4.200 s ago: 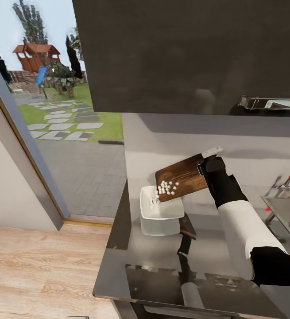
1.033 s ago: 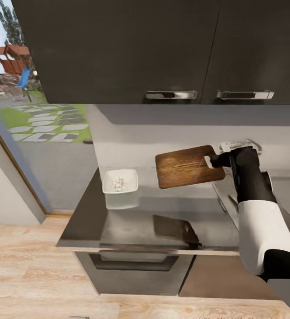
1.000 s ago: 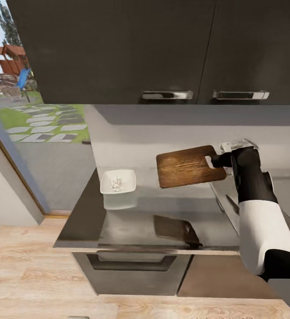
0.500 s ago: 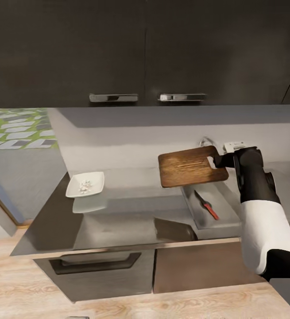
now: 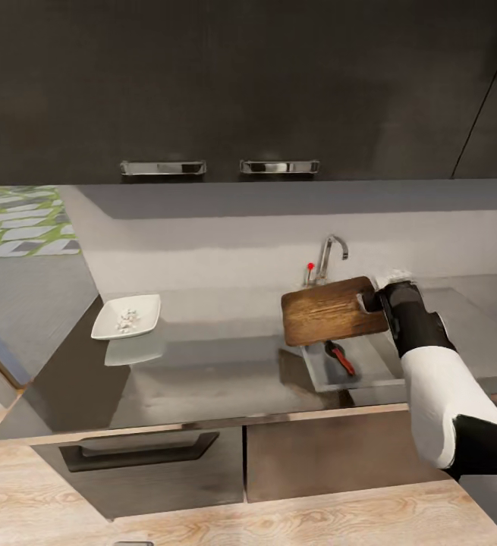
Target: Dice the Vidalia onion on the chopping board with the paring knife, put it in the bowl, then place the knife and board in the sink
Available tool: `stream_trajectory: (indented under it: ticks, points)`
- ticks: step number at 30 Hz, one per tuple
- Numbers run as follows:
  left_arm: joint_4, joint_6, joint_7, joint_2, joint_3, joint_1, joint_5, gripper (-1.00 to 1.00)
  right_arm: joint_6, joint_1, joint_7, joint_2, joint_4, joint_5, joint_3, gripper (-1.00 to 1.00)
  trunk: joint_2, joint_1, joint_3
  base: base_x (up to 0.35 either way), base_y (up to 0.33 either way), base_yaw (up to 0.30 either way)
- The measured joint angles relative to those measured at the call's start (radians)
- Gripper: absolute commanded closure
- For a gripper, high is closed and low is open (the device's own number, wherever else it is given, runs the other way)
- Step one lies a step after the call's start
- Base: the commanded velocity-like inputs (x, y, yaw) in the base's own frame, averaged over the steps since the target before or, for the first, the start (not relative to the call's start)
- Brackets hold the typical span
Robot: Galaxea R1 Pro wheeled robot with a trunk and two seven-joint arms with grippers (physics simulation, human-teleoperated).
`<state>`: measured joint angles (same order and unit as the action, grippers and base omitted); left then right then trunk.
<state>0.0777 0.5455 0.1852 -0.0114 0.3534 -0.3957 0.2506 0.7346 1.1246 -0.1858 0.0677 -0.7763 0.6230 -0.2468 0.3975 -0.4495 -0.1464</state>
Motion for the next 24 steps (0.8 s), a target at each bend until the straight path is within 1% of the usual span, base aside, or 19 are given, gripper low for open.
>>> stream_trajectory:
  ticks: [2,4,5,9,10,13,14,15,16,17,20,21,22,24]
  points:
    - [0.0,0.0,0.0,0.0,0.0,0.0,0.0,-1.0,-0.028,0.0,0.044,0.0,0.032,-0.04,-0.06,1.0,0.0,0.0,0.0,0.0,-0.001,0.0]
    - [0.0,0.0,0.0,0.0,0.0,0.0,0.0,-1.0,-0.051,0.0,0.077,0.001,0.048,-0.056,-0.122,1.0,0.0,0.0,0.0,0.0,0.0,0.0]
    - [0.0,0.0,0.0,0.0,0.0,0.0,0.0,-1.0,-0.061,0.0,0.093,0.002,0.052,-0.062,-0.146,1.0,0.0,0.0,0.0,0.0,0.0,0.0]
    - [0.0,0.0,0.0,0.0,0.0,0.0,0.0,-1.0,-0.107,0.0,0.147,0.01,0.058,-0.07,-0.216,1.0,0.0,0.0,0.0,0.0,0.0,0.0]
    - [0.0,0.0,0.0,0.0,0.0,0.0,0.0,-1.0,-0.12,0.0,0.159,0.011,0.058,-0.067,-0.247,1.0,0.0,0.0,0.0,0.0,0.0,0.0]
    - [0.0,0.0,0.0,0.0,0.0,0.0,0.0,-1.0,-0.175,0.0,0.195,0.011,0.062,-0.061,-0.375,1.0,0.0,0.0,0.0,0.0,0.0,0.0]
    - [0.0,0.0,0.0,0.0,0.0,0.0,0.0,-1.0,-0.198,0.0,0.213,0.009,0.068,-0.062,-0.409,1.0,0.0,0.0,0.0,0.0,0.0,0.0]
    - [0.0,0.0,0.0,0.0,0.0,0.0,0.0,-1.0,-0.226,0.0,0.237,0.008,0.082,-0.066,-0.433,1.0,0.0,0.0,0.0,0.0,0.0,0.0]
    - [0.0,0.0,0.0,0.0,0.0,0.0,0.0,-1.0,-0.252,0.0,0.264,0.007,0.101,-0.069,-0.449,1.0,0.0,0.0,0.0,0.0,0.0,0.0]
    - [0.0,0.0,0.0,0.0,0.0,0.0,0.0,-1.0,-0.288,0.0,0.308,0.006,0.131,-0.071,-0.464,1.0,0.0,0.0,0.0,0.0,0.0,0.0]
    - [0.0,0.0,0.0,0.0,0.0,0.0,0.0,-1.0,-0.336,0.0,0.384,0.0,0.179,-0.09,-0.475,1.0,0.0,0.0,0.0,0.0,0.0,0.0]
    - [0.0,0.0,0.0,0.0,0.0,0.0,0.0,-1.0,-0.343,0.0,0.397,-0.004,0.188,-0.111,-0.476,1.0,0.0,0.0,0.0,0.0,0.0,0.0]
    - [0.0,0.0,0.0,0.0,0.0,0.0,0.0,-1.0,-0.348,0.0,0.406,-0.012,0.193,-0.144,-0.476,1.0,0.0,0.0,0.0,0.0,0.0,0.0]
    - [0.0,0.0,0.0,0.0,0.0,0.0,0.0,-1.0,-0.353,0.0,0.423,-0.035,0.2,-0.23,-0.475,1.0,0.0,0.0,0.0,0.0,0.0,0.0]
